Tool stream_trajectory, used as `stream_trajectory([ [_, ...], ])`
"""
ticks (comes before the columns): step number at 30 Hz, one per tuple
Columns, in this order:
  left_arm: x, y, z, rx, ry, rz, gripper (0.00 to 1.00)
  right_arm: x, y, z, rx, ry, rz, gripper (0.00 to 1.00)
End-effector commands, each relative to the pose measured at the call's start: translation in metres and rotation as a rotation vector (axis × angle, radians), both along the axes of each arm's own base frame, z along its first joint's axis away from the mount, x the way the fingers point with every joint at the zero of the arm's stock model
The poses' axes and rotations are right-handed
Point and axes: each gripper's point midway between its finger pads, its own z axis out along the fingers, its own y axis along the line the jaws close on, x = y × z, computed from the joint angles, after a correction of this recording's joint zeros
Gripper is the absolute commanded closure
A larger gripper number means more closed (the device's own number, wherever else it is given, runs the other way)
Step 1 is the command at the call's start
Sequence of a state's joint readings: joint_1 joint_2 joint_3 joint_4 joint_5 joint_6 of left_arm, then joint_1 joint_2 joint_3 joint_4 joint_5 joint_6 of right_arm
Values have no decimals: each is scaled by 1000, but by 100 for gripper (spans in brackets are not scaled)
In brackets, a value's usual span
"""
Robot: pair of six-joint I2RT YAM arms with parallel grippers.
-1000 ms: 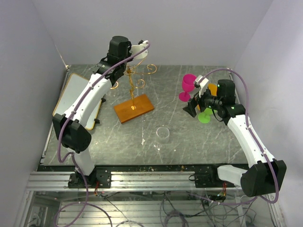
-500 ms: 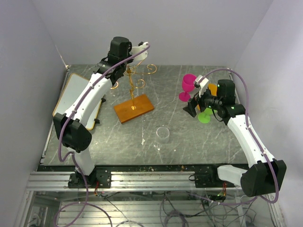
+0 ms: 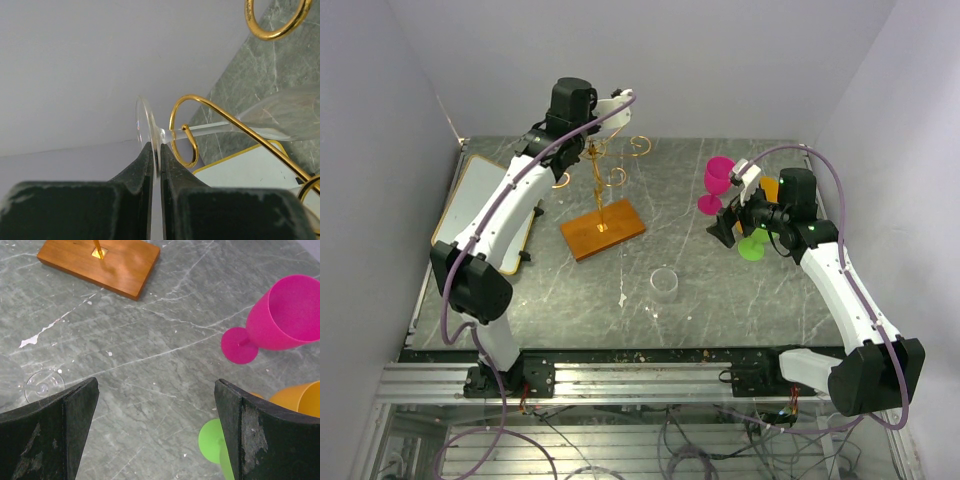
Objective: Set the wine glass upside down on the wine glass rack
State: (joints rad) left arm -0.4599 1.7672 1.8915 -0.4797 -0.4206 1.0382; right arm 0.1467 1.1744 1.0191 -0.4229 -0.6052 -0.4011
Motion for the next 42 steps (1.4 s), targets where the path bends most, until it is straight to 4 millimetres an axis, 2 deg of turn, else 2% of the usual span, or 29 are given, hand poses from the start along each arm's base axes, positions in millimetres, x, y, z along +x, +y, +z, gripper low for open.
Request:
stream_trajectory([
  [1,-14,6,28,-42,-55,-9,93,2,-2,0,2,-11,-11,0],
  [6,-15,3,27,-35,-55,-28,92,2,-2,2,3,-17,-12,0],
  [18,-13,-4,7,-19,-3,-49,88,2,-3,3,1,-22,-13,0],
  [36,-10,-11,-5,-7,13,-71,75,4,-5,5,-3,-34,-26,0],
  [42,-12,-12,-3,-15,6,-82,71,4,-5,5,-1,-35,-24,0],
])
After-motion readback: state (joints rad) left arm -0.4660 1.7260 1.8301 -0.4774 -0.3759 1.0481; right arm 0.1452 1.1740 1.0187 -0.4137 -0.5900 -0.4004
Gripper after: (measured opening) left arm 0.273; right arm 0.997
